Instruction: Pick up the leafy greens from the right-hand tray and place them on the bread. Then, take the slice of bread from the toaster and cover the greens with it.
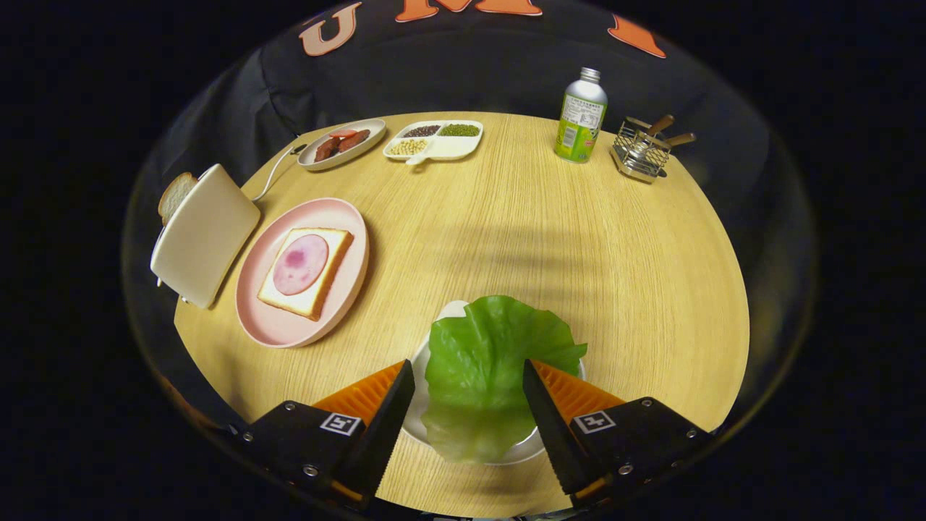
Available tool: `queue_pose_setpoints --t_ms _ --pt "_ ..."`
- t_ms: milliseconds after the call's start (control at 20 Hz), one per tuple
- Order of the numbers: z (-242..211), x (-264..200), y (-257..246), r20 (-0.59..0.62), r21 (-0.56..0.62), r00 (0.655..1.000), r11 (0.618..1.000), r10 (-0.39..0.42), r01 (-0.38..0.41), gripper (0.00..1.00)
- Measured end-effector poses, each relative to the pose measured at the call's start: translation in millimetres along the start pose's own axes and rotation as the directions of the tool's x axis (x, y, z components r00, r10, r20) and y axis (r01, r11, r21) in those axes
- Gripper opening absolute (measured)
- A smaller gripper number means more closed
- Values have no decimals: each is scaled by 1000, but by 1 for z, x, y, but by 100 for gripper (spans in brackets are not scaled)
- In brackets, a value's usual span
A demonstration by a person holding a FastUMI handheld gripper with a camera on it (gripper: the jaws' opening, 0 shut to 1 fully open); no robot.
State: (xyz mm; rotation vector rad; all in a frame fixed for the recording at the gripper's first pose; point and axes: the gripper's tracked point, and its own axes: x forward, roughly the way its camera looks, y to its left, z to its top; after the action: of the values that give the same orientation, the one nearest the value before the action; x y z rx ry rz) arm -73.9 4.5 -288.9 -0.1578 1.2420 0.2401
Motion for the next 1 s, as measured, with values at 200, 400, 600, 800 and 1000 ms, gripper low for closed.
queue_pose_setpoints --t_ms 200,400,600,800,1000 --pt "-6 10 -2 -31 14 1000 1000 -2 2 88" --pt "-8 16 -8 -40 14 999 1000 -20 20 84" --pt "-8 18 -8 -25 1 999 999 -39 39 72" --pt "-4 17 -7 6 5 999 999 -41 40 42" --pt "-3 16 -9 30 26 999 999 -35 34 18"
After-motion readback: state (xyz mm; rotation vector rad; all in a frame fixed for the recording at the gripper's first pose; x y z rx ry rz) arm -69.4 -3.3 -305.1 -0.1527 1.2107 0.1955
